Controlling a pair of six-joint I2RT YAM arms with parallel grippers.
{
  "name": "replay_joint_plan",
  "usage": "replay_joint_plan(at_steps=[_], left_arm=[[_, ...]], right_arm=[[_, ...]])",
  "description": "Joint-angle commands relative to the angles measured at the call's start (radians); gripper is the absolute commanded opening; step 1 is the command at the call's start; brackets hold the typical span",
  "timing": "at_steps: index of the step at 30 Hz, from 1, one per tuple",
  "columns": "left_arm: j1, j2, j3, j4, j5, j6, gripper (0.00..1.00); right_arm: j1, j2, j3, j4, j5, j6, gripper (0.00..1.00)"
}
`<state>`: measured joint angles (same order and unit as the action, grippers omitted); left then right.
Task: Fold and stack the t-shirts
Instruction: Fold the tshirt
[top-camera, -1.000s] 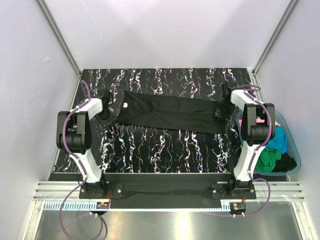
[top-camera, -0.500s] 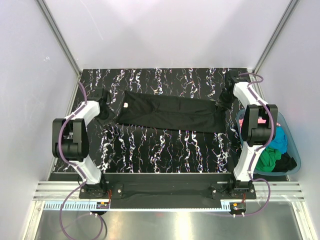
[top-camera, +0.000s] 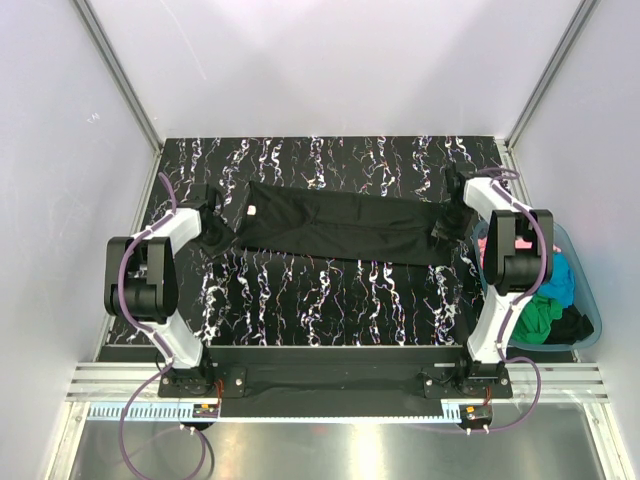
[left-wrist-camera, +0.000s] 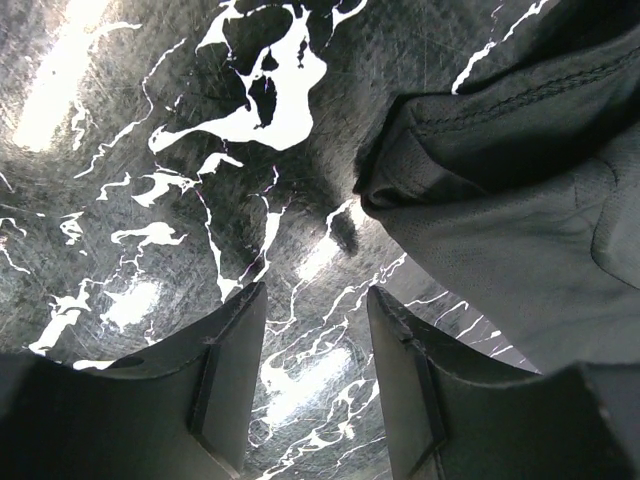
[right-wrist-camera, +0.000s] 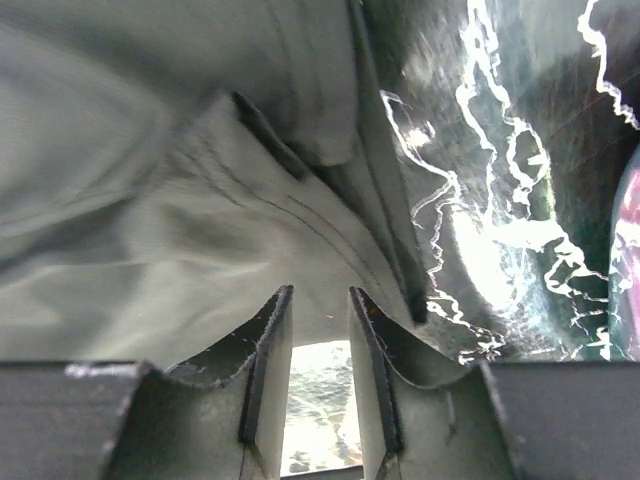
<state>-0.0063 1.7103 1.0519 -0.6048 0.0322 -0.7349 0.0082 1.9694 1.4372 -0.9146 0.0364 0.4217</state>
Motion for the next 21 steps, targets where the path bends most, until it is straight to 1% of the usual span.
replay_joint_plan(at_steps=[1, 3, 4, 6, 7, 9, 10, 12, 14, 16, 18, 21], left_arm=[[0.005, 0.012, 0.023, 0.02, 0.018, -0.001, 0.49], [0.006, 0.02, 0.026, 0.019, 0.009, 0.002, 0.49], [0.005, 0.023, 0.03, 0.019, 0.006, 0.003, 0.46], [0.006, 0.028, 0.03, 0.013, 0.003, 0.002, 0.43], [0.006, 0.031, 0.028, 0.014, 0.005, 0.0, 0.38], [0.006, 0.034, 0.025, 0.014, 0.003, -0.004, 0.32], [0.005, 0.035, 0.02, 0.016, 0.002, -0.008, 0.28], [0.005, 0.031, 0.02, 0.01, -0.006, -0.012, 0.26], [0.005, 0.022, 0.028, 0.007, -0.015, -0.012, 0.26], [0.005, 0.014, 0.037, -0.003, -0.018, -0.012, 0.29], [0.005, 0.005, 0.049, -0.004, -0.012, -0.006, 0.35], [0.005, 0.023, 0.072, 0.005, 0.067, 0.011, 0.44]], right_arm=[[-0.002, -0.084, -0.064, 0.0, 0.039, -0.021, 0.36], [-0.034, -0.113, -0.11, 0.005, 0.062, -0.012, 0.35], [-0.036, -0.118, -0.122, 0.003, 0.071, -0.008, 0.32], [-0.037, -0.142, -0.158, 0.008, 0.089, 0.0, 0.29], [-0.039, -0.153, -0.172, 0.014, 0.092, 0.002, 0.28], [-0.039, -0.178, -0.205, 0.031, 0.102, 0.014, 0.28], [-0.04, -0.184, -0.215, 0.036, 0.099, 0.022, 0.29], [-0.04, -0.199, -0.244, 0.051, 0.089, 0.044, 0.29], [-0.04, -0.211, -0.256, 0.056, 0.086, 0.052, 0.29], [-0.039, -0.221, -0.255, 0.062, 0.082, 0.046, 0.3], [-0.04, -0.241, -0.239, 0.097, 0.028, 0.005, 0.35], [-0.04, -0.236, -0.192, 0.106, -0.068, -0.029, 0.38]])
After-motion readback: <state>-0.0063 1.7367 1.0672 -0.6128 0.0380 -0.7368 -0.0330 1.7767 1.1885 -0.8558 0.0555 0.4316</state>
